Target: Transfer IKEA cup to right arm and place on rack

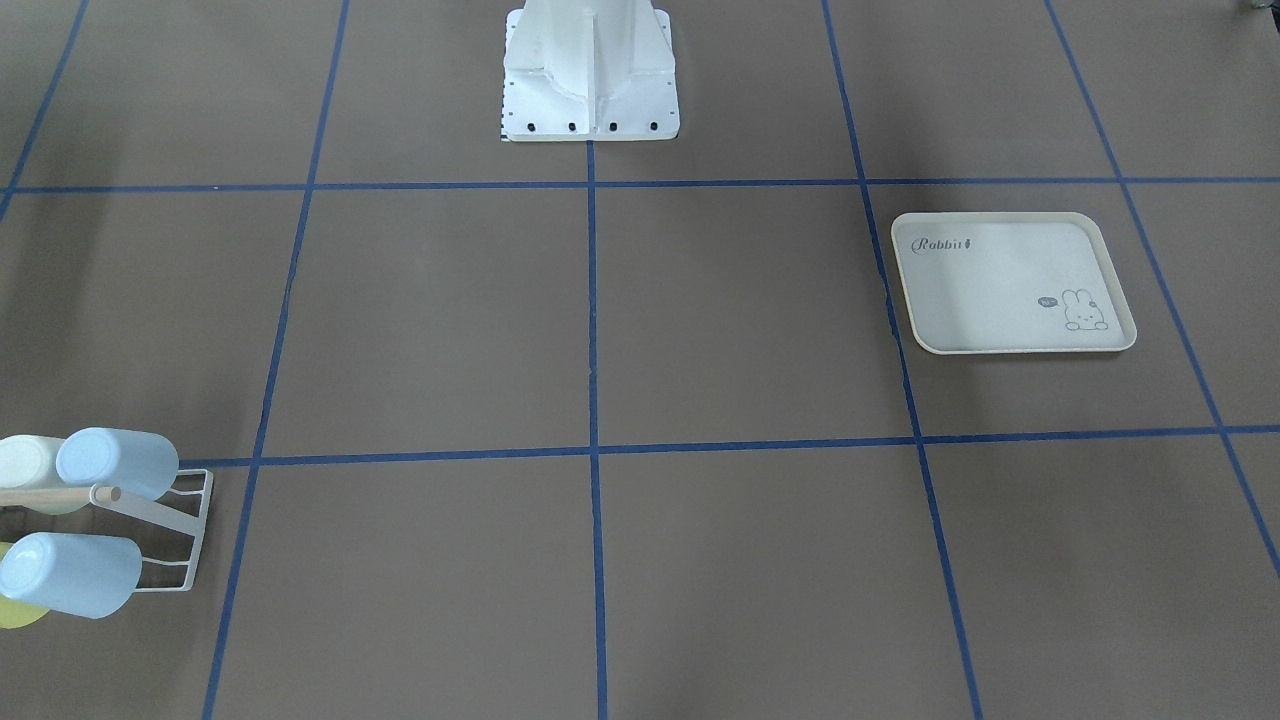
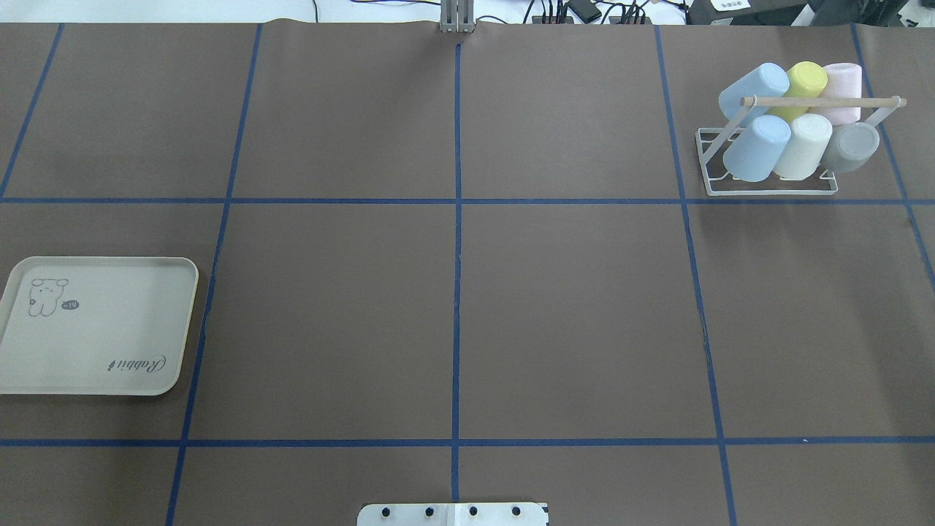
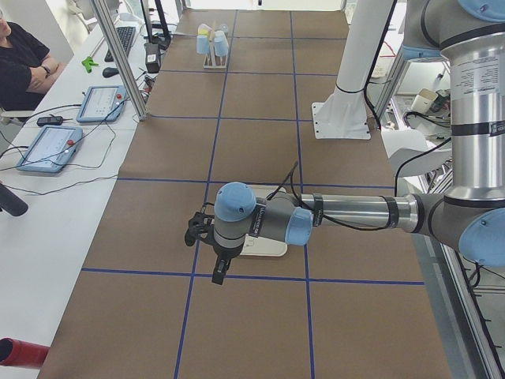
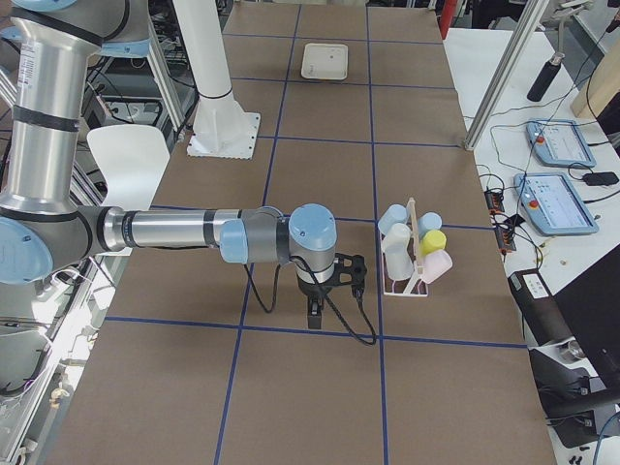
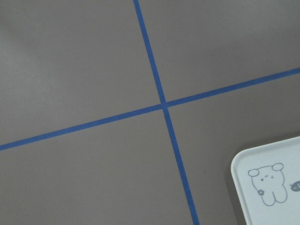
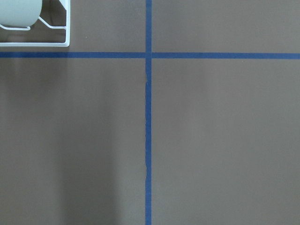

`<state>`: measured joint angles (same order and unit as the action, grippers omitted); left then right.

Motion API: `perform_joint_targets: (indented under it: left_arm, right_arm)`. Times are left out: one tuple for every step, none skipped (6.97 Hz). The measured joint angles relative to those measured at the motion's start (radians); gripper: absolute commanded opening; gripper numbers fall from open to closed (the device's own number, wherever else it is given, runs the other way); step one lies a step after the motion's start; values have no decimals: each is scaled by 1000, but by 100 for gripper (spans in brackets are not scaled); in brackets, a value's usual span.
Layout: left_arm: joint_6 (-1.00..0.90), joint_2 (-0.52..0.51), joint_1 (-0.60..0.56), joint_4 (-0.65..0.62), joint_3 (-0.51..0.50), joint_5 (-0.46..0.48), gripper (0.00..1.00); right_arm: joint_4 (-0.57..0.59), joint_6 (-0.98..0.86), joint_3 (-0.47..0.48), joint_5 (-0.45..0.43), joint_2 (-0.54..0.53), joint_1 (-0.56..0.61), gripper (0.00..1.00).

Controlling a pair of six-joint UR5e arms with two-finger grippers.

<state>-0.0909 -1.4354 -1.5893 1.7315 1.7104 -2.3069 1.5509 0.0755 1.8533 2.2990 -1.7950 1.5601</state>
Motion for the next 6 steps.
perform_joint_targets:
  left_arm:
    - [-15,0,0,-59,-1,4,100]
    - [-31,0,-1,-88,3,4,100]
    - [-37,-20,-2,-97,4,2,100]
    - [-36,-50,-2,-98,5,1,100]
    - [-34,-69,-3,-96,9,-3,100]
    - [-37,-79,-4,-92,17,-7,100]
  right_arm:
    - [0,1,-2,1,-3,-1,100]
    - [0,4,-4,3,-4,-1,100]
    - [1,8,-6,6,-4,-1,100]
    - [2,9,-9,7,-4,-1,100]
    - [2,10,-11,8,-4,-2,100]
    - [3,10,-11,9,-4,-2,100]
